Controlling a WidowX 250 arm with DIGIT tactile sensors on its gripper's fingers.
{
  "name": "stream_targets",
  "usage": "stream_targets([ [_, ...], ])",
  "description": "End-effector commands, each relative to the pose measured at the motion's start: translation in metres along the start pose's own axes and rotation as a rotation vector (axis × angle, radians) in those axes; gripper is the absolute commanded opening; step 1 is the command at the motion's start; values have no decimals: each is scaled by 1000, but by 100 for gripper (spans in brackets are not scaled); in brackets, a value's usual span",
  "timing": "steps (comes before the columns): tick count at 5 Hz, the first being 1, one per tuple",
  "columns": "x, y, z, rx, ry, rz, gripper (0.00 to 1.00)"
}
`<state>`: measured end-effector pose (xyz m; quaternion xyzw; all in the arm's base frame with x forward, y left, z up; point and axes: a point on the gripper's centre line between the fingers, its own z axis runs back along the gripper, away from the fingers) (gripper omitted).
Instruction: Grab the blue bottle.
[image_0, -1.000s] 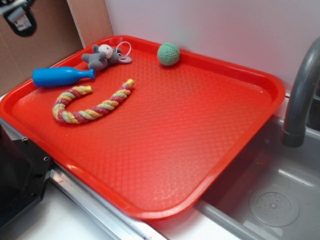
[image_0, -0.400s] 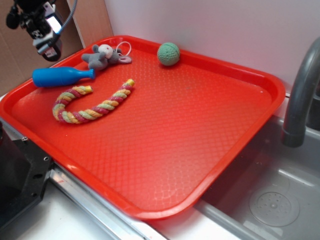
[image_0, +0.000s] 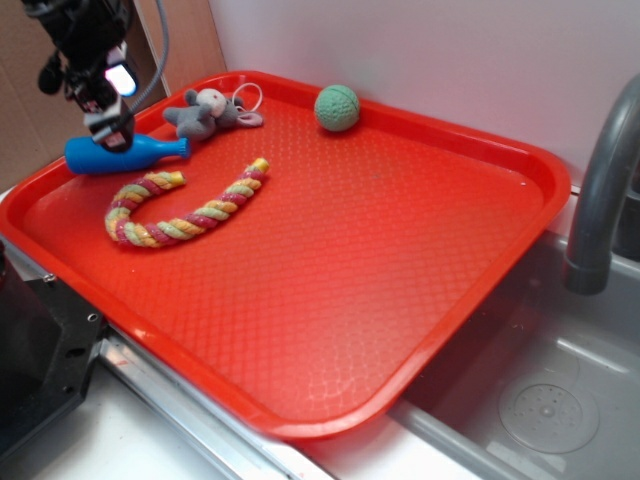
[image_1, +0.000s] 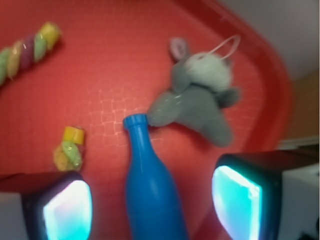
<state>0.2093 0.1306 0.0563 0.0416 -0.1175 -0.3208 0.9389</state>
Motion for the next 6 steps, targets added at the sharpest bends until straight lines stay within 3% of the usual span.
stream_targets([
  [1, -1, 8, -18, -35, -32, -102, 100],
  [2, -5, 9, -30, -39, 4, -109, 100],
  [3, -8, 7, -31, -59, -3, -119, 100],
  [4, -7, 6, -32, -61, 12, -114, 0],
  [6, -6, 5, -25, -47, 34, -103, 0],
])
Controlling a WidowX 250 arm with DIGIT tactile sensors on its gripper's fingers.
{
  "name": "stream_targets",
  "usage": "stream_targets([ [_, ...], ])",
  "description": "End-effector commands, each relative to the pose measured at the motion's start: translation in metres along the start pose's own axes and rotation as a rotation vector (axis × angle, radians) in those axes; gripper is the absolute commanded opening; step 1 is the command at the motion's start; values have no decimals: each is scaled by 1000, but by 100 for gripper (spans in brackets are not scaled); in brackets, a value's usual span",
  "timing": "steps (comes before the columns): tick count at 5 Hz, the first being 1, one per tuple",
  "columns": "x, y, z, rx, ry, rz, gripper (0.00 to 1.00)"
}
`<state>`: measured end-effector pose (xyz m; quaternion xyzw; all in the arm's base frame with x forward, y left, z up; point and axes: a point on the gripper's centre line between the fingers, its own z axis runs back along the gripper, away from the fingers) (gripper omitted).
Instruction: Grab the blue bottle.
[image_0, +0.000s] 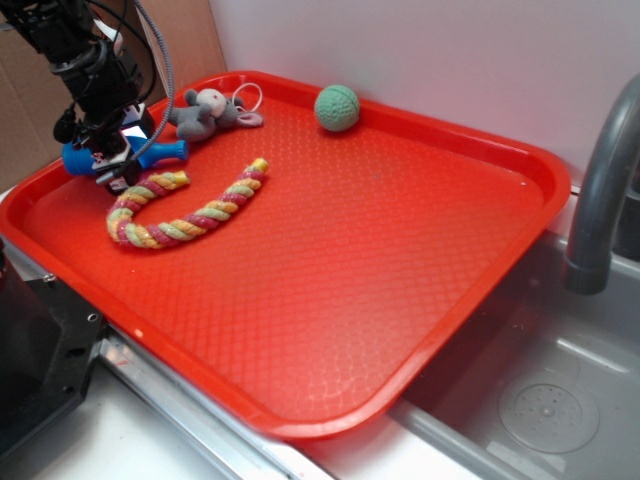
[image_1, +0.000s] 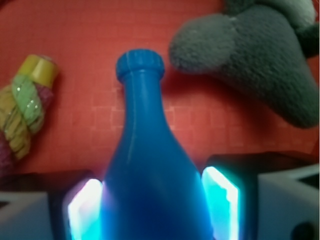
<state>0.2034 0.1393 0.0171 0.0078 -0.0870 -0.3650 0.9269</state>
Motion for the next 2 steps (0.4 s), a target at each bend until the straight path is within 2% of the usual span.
stream_targets([
  [1, 25, -2, 32, 135, 104, 126, 0],
  [2, 47, -17, 61, 118, 195, 349, 0],
])
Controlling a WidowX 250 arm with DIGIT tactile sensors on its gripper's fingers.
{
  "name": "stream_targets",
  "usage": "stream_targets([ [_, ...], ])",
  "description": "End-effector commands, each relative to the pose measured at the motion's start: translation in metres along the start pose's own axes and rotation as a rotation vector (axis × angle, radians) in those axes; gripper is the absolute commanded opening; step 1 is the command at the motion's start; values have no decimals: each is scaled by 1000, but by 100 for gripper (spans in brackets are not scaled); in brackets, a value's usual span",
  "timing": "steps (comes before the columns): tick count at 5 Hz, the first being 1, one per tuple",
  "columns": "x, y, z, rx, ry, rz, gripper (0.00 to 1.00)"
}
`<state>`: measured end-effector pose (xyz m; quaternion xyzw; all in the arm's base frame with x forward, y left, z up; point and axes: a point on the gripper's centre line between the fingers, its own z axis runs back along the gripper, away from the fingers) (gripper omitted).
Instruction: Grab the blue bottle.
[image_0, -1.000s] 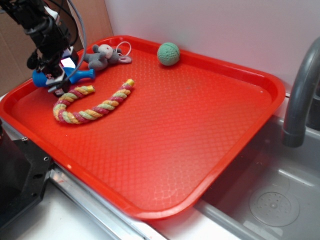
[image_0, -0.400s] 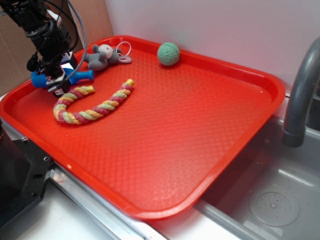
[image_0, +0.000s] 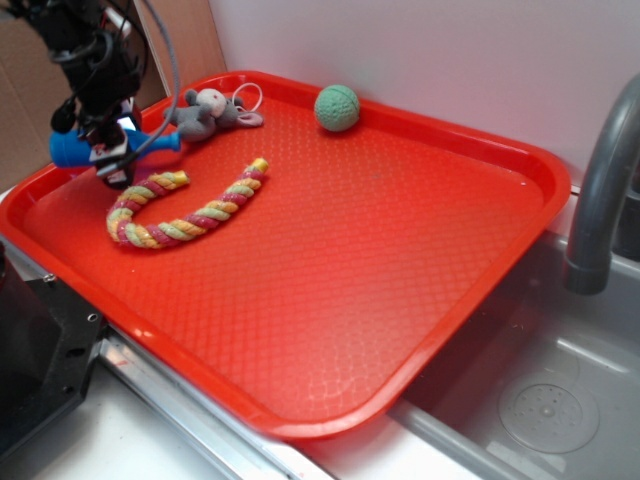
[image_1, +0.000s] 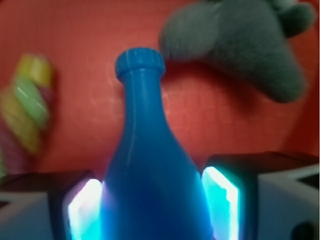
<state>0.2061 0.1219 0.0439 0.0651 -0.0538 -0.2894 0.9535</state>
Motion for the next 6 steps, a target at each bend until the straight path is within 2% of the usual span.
stream_targets([
  [1, 35, -17, 63, -18, 126, 432, 0],
  [2, 46, -26, 95, -128, 87, 603, 0],
  [3, 58, -35, 124, -154, 67, 644, 0],
  [4, 70, -47, 140, -162, 62, 629, 0],
  [5, 80, -70, 159, -120, 19, 589, 0],
  [6, 84, -85, 164, -93, 11, 564, 0],
])
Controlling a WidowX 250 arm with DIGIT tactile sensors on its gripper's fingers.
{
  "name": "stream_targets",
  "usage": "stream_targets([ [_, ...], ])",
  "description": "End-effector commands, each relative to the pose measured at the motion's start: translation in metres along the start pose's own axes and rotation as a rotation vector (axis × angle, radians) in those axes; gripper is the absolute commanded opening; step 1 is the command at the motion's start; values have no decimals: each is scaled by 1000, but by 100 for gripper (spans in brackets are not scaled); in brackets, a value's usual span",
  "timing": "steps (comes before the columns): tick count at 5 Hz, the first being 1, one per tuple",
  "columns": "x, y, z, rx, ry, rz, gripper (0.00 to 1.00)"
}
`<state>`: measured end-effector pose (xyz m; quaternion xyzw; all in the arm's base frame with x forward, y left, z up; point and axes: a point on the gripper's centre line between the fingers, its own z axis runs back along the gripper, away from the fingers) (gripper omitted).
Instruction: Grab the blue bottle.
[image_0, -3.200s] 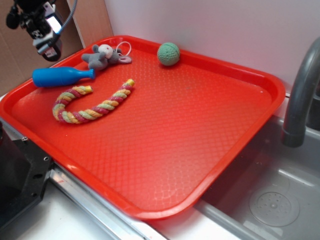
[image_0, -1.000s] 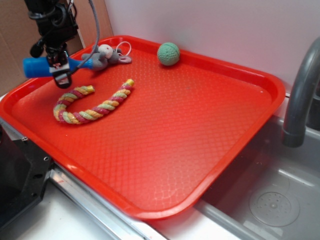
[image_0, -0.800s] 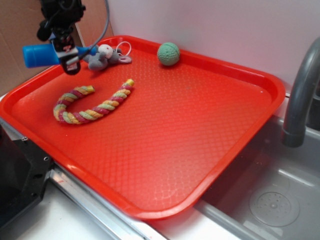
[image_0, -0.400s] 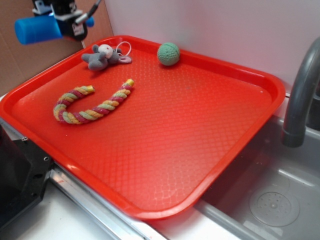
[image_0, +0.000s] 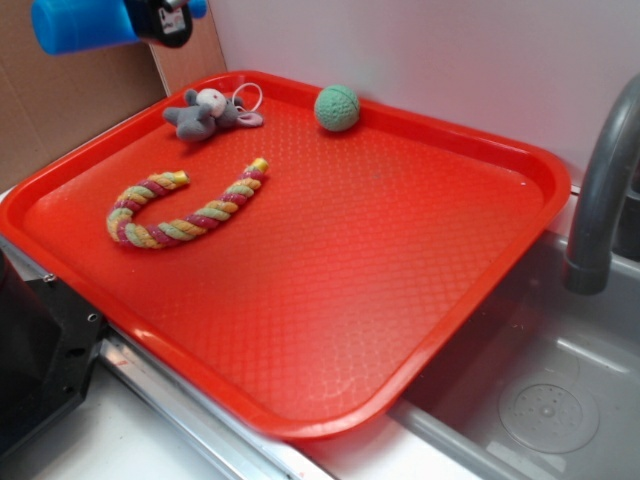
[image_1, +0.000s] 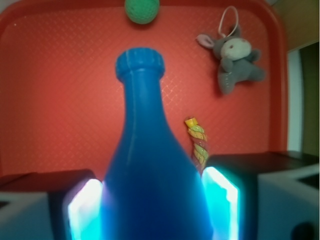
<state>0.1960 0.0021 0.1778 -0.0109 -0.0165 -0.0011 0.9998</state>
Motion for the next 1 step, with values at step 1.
stream_targets([
  [1, 12, -23, 12, 25, -100, -96, 0],
])
